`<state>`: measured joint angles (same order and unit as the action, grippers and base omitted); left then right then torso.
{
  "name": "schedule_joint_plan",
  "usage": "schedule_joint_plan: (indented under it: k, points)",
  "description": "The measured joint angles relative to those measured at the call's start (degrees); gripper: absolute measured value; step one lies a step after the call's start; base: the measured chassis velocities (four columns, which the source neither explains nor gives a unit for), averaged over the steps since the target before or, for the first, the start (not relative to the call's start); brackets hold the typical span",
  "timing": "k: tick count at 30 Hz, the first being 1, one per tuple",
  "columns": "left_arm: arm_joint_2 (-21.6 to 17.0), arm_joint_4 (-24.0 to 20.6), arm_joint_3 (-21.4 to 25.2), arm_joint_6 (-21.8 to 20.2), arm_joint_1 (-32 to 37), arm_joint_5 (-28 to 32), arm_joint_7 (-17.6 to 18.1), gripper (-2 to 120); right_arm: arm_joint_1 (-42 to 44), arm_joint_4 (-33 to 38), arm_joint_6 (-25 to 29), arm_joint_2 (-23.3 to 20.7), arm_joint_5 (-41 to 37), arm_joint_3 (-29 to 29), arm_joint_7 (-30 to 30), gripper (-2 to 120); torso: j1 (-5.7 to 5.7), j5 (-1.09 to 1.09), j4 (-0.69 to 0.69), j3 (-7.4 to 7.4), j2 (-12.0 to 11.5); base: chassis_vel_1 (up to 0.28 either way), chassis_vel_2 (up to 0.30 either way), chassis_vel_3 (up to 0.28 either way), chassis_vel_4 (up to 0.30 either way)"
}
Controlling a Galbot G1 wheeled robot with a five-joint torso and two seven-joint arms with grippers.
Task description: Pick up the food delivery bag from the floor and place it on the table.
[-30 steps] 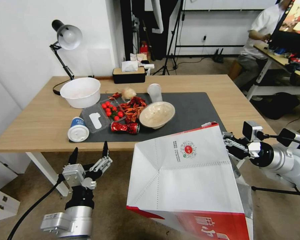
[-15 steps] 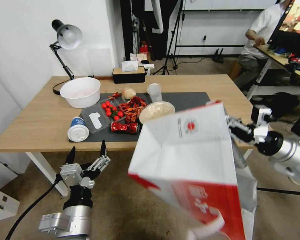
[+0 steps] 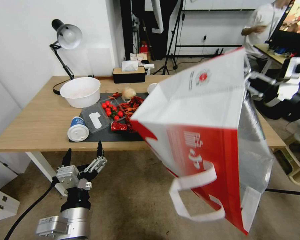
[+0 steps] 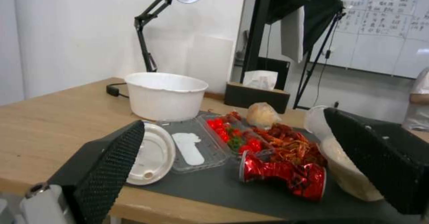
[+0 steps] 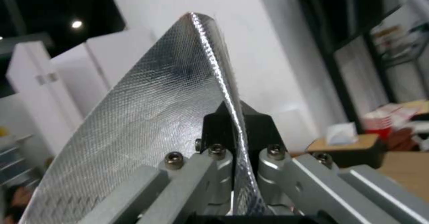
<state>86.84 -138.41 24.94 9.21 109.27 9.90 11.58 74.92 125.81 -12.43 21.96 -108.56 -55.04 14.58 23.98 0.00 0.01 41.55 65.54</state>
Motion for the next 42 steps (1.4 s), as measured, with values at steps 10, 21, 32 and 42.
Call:
schedule_joint_plan:
  k: [10,21,32,42]
  points:
    - [-0.9,0.7,-0.2,0.0,-0.2,0.2,0.1,100,-9.6,-3.3,6.9,1.2,0.0,7.3,-11.9,0,-0.02,-0.01,-0.01,-0.03,-0.1,0.000,0.000,0.000,0.000]
    - [-0.4,1.1,-0.4,0.2,0.0,-0.1,0.3,100,-19.1,-8.3,11.1,4.5,1.8,19.1,-16.7,0,-0.05,0.00,0.00,-0.06,-0.1,0.000,0.000,0.000,0.000]
    - [-0.2,1.7,-0.3,0.2,-0.2,-0.4,0.3,100,-18.1,-13.4,10.8,6.3,3.7,19.5,-14.8,0,-0.06,0.00,-0.01,-0.07,-0.1,0.000,0.000,0.000,0.000]
    - [-0.3,1.9,-0.1,0.2,-0.2,-0.5,0.4,100,-18.6,-16.5,10.8,7.7,4.7,20.1,-14.8,0,-0.07,0.00,-0.01,-0.08,-0.2,0.000,0.000,0.000,0.000]
